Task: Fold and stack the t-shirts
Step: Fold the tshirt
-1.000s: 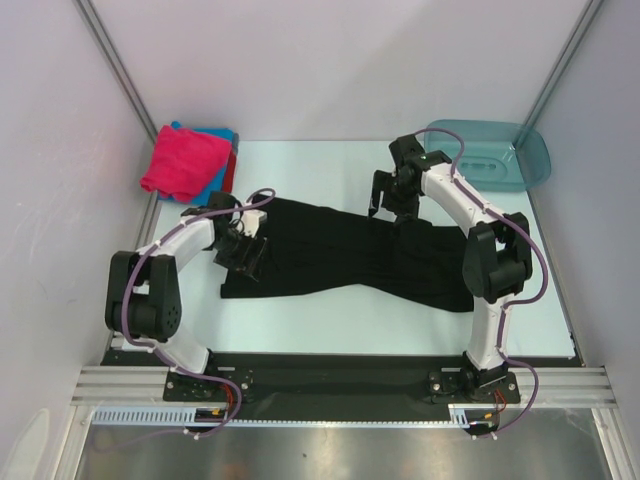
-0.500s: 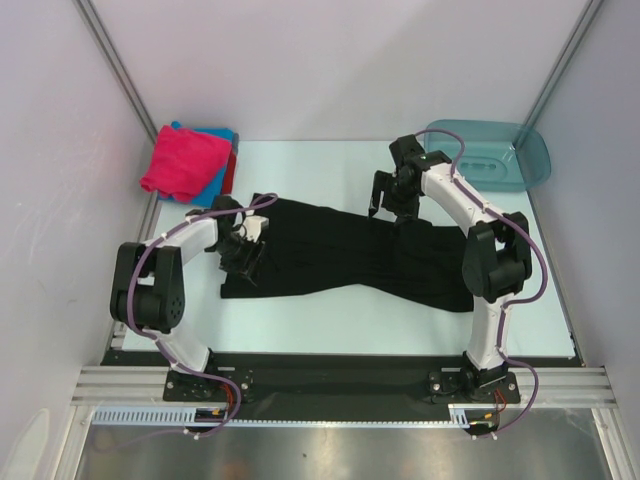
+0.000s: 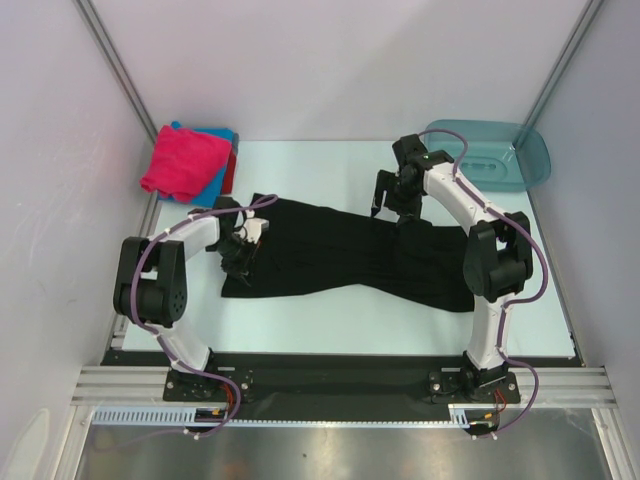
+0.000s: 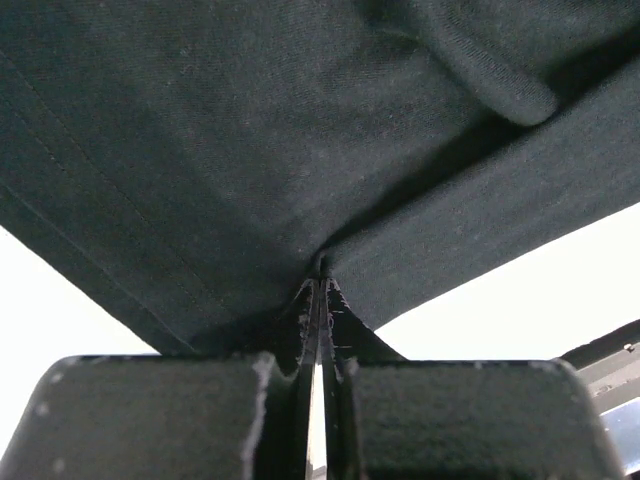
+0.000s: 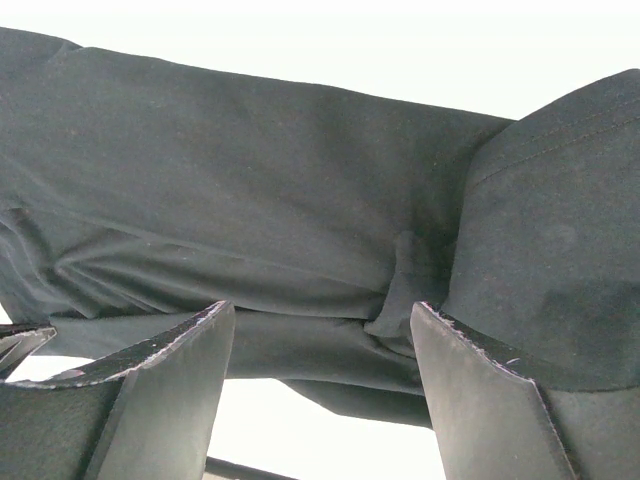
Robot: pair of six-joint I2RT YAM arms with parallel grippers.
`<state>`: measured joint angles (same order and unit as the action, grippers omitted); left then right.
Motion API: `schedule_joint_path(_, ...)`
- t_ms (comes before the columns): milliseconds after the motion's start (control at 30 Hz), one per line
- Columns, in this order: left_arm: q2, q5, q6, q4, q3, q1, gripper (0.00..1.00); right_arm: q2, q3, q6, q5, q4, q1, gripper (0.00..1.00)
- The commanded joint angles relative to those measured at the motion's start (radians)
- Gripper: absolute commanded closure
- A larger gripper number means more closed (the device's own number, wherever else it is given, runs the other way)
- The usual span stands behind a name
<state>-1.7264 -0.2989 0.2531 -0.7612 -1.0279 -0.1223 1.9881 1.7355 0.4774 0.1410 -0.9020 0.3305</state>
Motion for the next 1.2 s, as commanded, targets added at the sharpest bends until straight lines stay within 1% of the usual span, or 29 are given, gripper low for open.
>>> schedule_joint_path(0,-0.003,0.003,-0.005,-0.010,-0.026,-0.005,1.00,0.012,0.007,0.004,0.011,-0.011,-0.007,0.22)
schedule_joint_path(233,0.068,0.070,-0.025,-0.029,-0.080,-0.007,1.00,0.018,-0.010,0.007,0.012,-0.003,-0.007,0.22)
schedule_joint_path(467,0.116,0.115,-0.020,-0.076,-0.182,-0.011,1.00,0.023,-0.019,0.010,0.019,0.002,-0.002,0.23)
schedule_joint_path(600,0.111,0.132,-0.014,-0.095,-0.208,-0.011,0.99,0.029,-0.022,0.010,0.016,0.003,-0.002,0.23)
schedule_joint_path(733,0.097,0.150,-0.009,-0.078,-0.215,-0.013,0.99,0.032,-0.022,0.012,0.012,0.005,-0.002,0.23)
schedule_joint_path(900,0.065,0.239,-0.015,-0.031,-0.210,-0.014,1.00,0.035,-0.019,0.013,0.011,0.002,-0.002,0.23)
schedule_joint_path(1033,0.015,0.287,-0.031,-0.023,-0.224,-0.016,1.00,0.035,-0.021,0.013,0.006,0.000,-0.005,0.23)
schedule_joint_path(1167,0.042,0.296,-0.029,0.003,-0.251,-0.028,1.00,0.037,-0.021,0.015,0.006,-0.003,-0.002,0.23)
